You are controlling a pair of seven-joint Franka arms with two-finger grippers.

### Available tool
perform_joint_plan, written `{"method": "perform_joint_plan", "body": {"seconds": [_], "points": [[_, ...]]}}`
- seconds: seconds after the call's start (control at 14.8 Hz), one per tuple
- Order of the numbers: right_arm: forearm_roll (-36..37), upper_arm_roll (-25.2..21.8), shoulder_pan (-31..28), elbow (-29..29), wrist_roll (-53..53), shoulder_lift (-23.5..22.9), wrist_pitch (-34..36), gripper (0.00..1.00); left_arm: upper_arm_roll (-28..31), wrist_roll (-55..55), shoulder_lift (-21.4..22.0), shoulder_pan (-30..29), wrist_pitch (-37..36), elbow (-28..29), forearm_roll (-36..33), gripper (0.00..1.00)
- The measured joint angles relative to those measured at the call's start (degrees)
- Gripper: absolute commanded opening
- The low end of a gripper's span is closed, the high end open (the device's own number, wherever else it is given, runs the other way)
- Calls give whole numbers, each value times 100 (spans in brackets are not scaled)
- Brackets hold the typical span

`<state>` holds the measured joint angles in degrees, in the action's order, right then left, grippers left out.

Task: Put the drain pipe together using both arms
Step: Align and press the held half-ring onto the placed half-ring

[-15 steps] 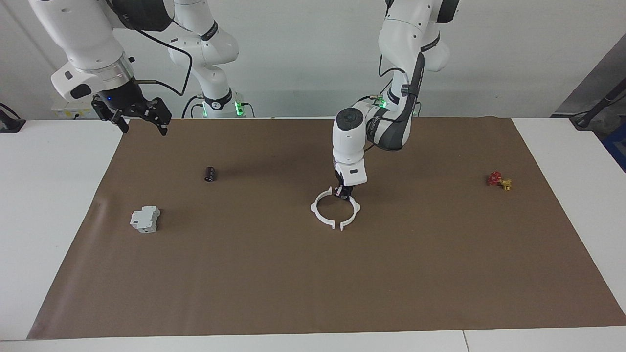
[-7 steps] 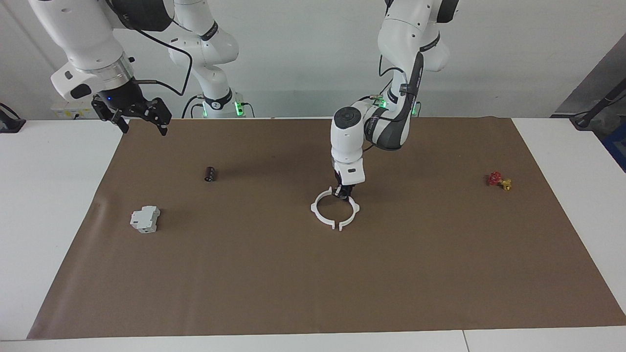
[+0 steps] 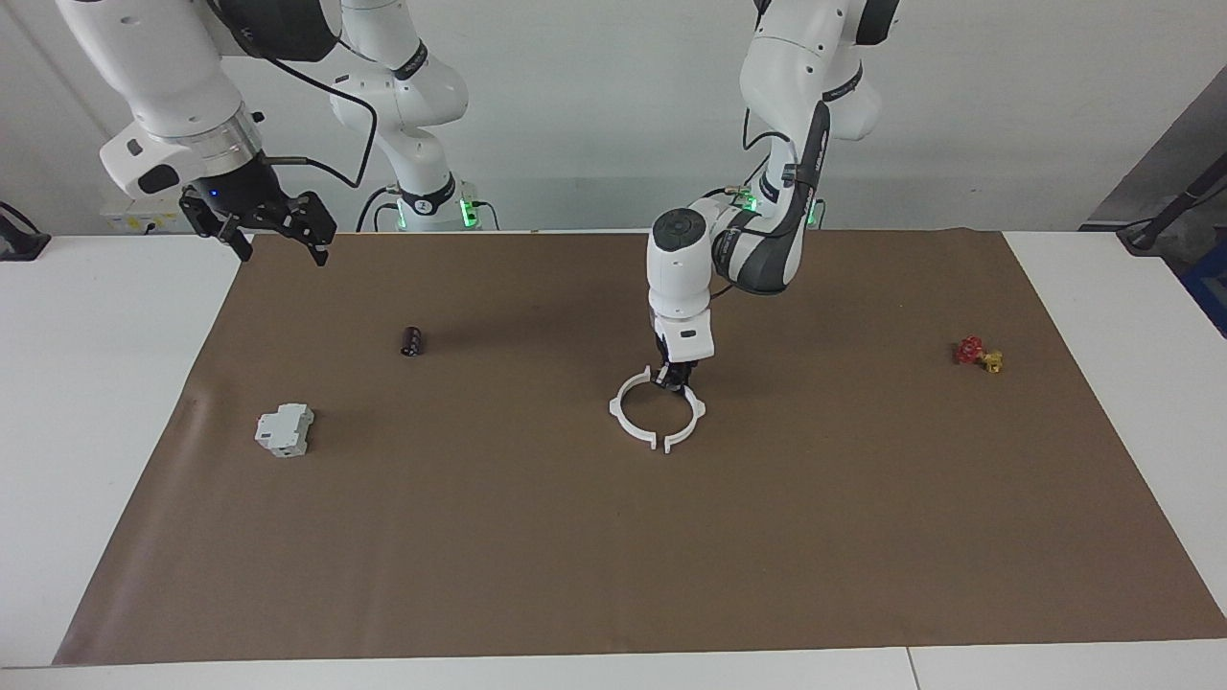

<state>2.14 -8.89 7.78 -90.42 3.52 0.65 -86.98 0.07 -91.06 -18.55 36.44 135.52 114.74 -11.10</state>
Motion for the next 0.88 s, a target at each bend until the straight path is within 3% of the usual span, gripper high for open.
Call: {"method": "perform_joint_plan", "body": {"seconds": [0.88], "points": [[0,0,0,0,0,0,0,100,-4,0,-14,78,106,66,-27,0]]}}
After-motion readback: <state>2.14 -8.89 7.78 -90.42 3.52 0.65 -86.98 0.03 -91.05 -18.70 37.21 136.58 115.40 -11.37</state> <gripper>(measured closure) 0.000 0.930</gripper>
